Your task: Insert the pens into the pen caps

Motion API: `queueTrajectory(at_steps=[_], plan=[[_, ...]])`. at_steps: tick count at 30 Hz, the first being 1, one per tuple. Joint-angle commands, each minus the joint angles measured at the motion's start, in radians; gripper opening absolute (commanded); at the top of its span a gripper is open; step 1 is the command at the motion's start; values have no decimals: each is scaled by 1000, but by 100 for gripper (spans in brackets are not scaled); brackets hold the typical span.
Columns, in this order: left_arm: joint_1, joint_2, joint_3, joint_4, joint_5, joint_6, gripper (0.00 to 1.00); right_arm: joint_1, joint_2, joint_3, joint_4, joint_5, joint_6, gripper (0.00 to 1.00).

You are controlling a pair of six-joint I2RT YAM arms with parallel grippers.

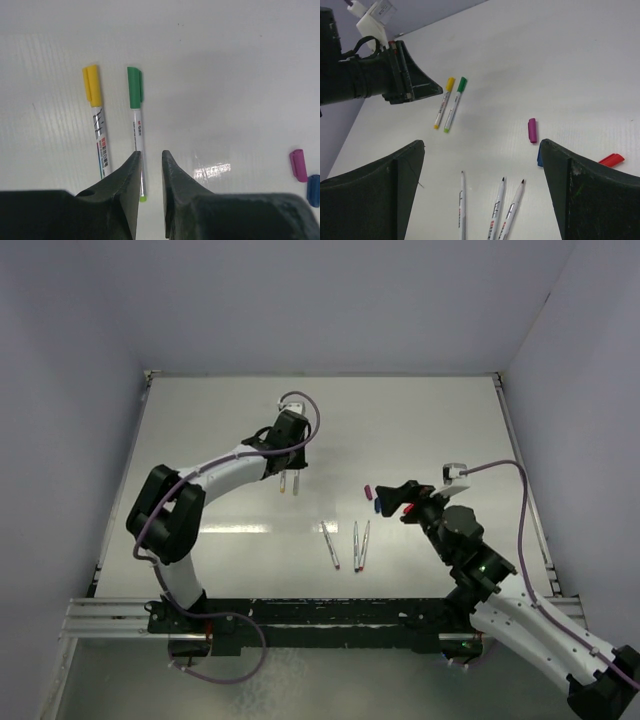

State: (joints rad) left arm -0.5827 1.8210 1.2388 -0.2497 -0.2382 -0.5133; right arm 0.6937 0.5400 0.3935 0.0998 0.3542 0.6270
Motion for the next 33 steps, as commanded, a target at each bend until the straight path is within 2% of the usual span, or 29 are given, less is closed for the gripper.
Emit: queueTrajectory(at_steps=[1, 10, 15, 25, 33], plan=[[-20, -146, -66, 35, 46, 20, 26, 1, -47, -55, 149, 73, 4, 100], [-221, -317, -282, 8, 3, -79, 30, -1, -18, -61, 192, 144, 4, 100], [-314, -359, -346, 3, 12, -178, 41, -2, -17, -60, 192, 130, 11, 100], [-426, -277, -318, 0, -2, -248, 47, -1, -116, -92, 154, 111, 41, 100], [-471, -170, -258, -25, -18, -266, 49, -1, -123, -95, 148, 98, 42, 100]])
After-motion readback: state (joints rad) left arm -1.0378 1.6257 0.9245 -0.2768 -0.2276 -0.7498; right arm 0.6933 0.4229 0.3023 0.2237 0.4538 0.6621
